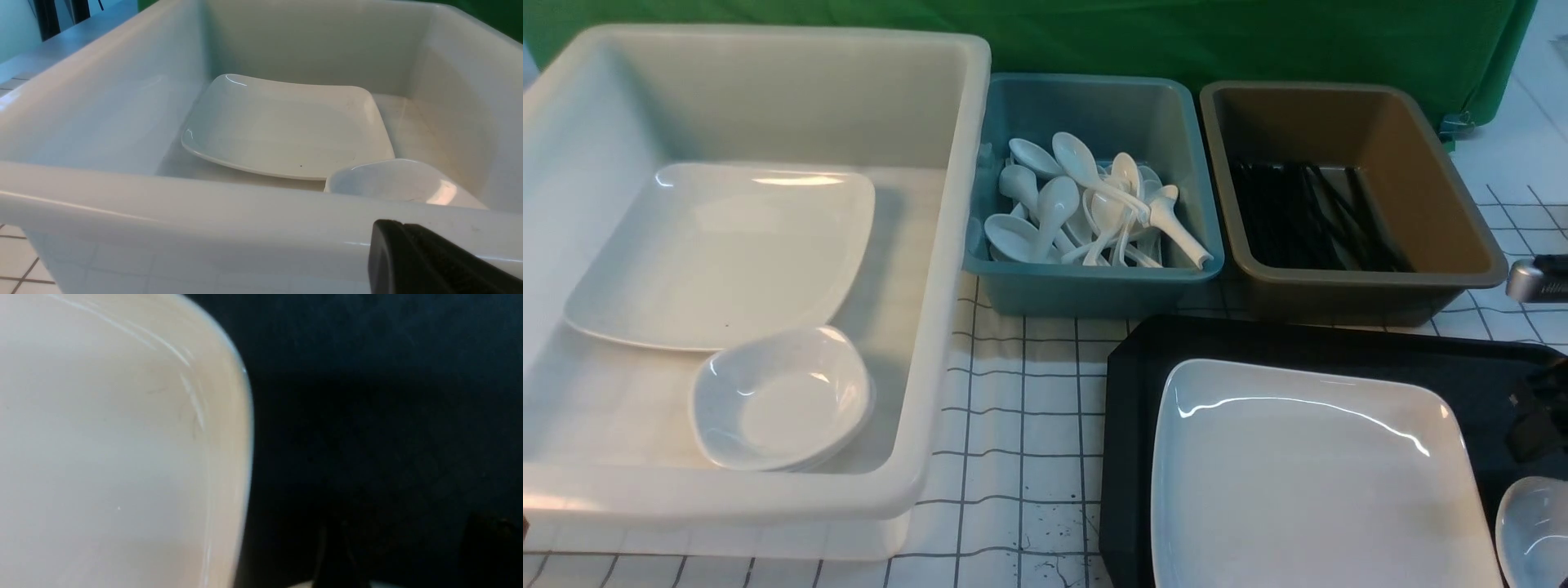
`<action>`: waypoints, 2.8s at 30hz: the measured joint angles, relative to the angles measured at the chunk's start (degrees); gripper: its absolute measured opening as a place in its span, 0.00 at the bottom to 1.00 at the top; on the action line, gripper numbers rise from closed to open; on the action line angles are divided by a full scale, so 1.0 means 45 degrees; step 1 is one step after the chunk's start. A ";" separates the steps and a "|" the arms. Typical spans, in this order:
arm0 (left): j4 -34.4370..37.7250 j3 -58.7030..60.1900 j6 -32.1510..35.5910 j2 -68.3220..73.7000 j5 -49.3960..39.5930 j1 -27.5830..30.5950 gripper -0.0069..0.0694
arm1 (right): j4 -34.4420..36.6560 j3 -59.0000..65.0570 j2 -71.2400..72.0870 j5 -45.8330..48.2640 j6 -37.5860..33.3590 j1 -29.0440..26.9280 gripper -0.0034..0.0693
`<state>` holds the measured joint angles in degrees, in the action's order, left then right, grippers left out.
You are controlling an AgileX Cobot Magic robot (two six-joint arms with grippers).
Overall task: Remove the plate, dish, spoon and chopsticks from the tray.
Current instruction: Use the right arm to grab a small plate from the dinner plate, then use the right arm to put the small plate into the large storage box on the left
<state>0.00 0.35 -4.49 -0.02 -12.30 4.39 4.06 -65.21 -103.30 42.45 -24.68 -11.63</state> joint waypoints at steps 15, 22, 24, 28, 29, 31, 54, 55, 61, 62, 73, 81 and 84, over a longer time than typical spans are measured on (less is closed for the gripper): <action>0.0000 0.0000 0.0000 0.0000 0.0000 0.0000 0.10 | -0.2365 -0.0867 -0.0272 0.3392 -0.3012 0.1561 0.65; 0.0000 0.0000 0.0000 0.0000 0.0012 0.0000 0.10 | -0.3391 0.0322 -0.0549 0.2434 -0.3392 0.1561 0.65; 0.0000 0.0000 0.0000 0.0000 0.0012 0.0000 0.10 | -0.3454 0.0394 -0.0633 0.2048 -0.3426 0.1561 0.65; 0.0000 0.0000 0.0000 0.0000 0.0012 0.0000 0.10 | -0.3641 0.0394 -0.0644 0.1694 -0.3436 0.1561 0.64; 0.0000 0.0000 0.0000 0.0000 0.0012 0.0000 0.10 | -0.3775 0.0328 -0.0644 0.1694 -0.3436 0.1561 0.64; 0.0000 0.0000 0.0000 0.0000 0.0012 0.0000 0.10 | -0.3869 0.0151 -0.0644 0.1825 -0.3436 0.1561 0.64; 0.0000 0.0000 0.0000 0.0000 0.0012 0.0000 0.10 | -0.4020 -0.1150 -0.1111 0.1407 -0.4299 0.1561 0.64; 0.0000 0.0000 0.0000 0.0000 0.0012 0.0000 0.10 | -0.4020 -0.1150 -0.1111 0.1407 -0.4299 0.1561 0.64; 0.0000 0.0000 0.0000 0.0000 0.0012 0.0000 0.10 | -0.4022 -0.1150 -0.1718 0.1530 -0.4194 0.1561 0.64; 0.0000 0.0000 0.0000 0.0000 0.0012 0.0000 0.10 | -0.4021 -0.1150 -0.1773 0.1561 -0.4065 0.1561 0.64; 0.0000 0.0000 0.0000 0.0000 0.0012 0.0000 0.10 | -0.4528 -0.1455 -0.2042 0.3574 -0.2901 0.1506 0.37; 0.0000 0.0000 0.0000 0.0000 0.0012 0.0000 0.10 | -0.4152 -0.1986 -0.0783 0.4890 -0.2652 0.1506 0.24; 0.0000 0.0000 0.0000 0.0000 0.0012 0.0000 0.10 | -0.3984 -0.2245 0.0123 0.4900 -0.2291 0.1520 0.19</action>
<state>0.00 0.35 -4.49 -0.02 -12.25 4.39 -13.87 -75.31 -102.74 64.50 -34.99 -4.79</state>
